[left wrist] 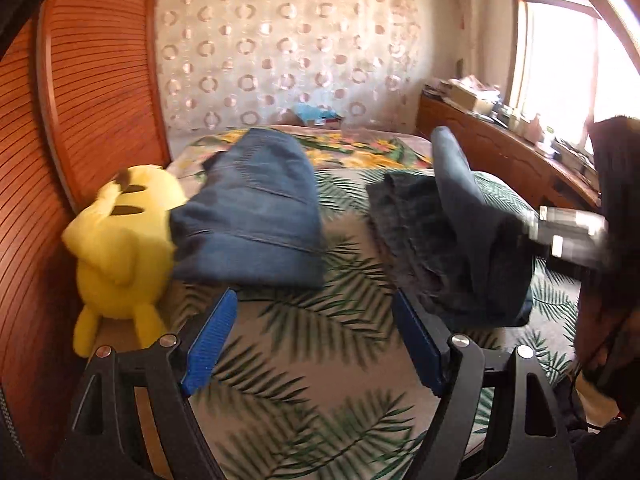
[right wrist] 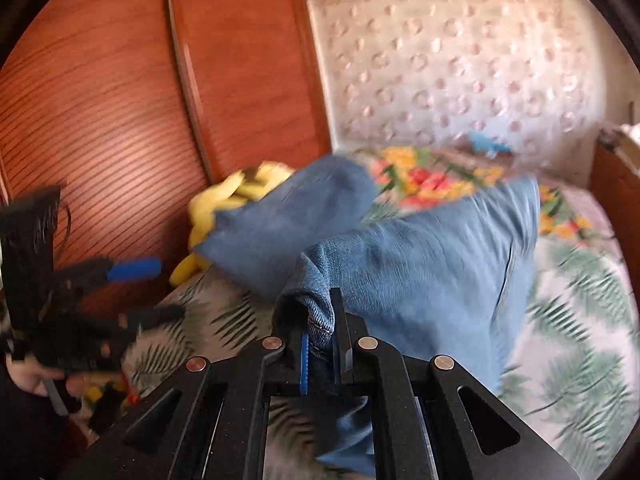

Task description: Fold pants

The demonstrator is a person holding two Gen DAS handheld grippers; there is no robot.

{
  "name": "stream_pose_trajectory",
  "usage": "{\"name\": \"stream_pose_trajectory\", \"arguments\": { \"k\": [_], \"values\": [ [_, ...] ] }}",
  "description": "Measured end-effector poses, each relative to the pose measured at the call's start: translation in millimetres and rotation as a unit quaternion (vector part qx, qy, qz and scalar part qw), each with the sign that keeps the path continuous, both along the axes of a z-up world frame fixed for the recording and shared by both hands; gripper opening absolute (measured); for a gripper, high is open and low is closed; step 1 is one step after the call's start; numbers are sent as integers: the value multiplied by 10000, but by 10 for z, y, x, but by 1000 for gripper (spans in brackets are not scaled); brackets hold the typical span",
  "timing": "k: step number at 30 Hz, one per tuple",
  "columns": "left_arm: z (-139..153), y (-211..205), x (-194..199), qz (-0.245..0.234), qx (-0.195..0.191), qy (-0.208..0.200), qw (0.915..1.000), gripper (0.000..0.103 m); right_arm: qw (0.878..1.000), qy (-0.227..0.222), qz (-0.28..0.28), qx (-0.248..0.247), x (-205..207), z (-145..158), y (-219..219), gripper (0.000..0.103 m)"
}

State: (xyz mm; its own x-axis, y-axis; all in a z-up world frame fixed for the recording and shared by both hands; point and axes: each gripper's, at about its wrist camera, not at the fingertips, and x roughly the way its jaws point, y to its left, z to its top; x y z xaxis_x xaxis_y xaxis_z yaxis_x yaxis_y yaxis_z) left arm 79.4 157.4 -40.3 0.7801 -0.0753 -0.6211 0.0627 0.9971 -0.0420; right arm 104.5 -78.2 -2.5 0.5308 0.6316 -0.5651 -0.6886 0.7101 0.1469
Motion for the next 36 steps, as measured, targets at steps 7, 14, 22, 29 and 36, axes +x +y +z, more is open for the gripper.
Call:
{"name": "stream_pose_trajectory", "arguments": {
  "k": [7, 14, 22, 29, 36],
  "values": [
    [70, 102, 43, 185, 5, -44, 9998, 80, 9988, 299, 182, -343, 66, -261, 22, 8],
    [159, -44, 131, -2, -1, -147, 9999, 80, 9985, 113, 80, -539, -221, 36, -80, 29],
    [194, -357, 350, -357, -29, -154, 9992, 80, 9976, -348, -417, -436, -508, 318, -550, 40],
    [104, -750, 764, -915, 9, 34, 9958, 78, 9926, -543, -871, -645, 141, 248, -690, 41],
    [-87, -961, 1217, -1199, 147, 537, 9912, 56, 9925, -145, -881, -840, 906, -71, -472, 50]
  ]
}}
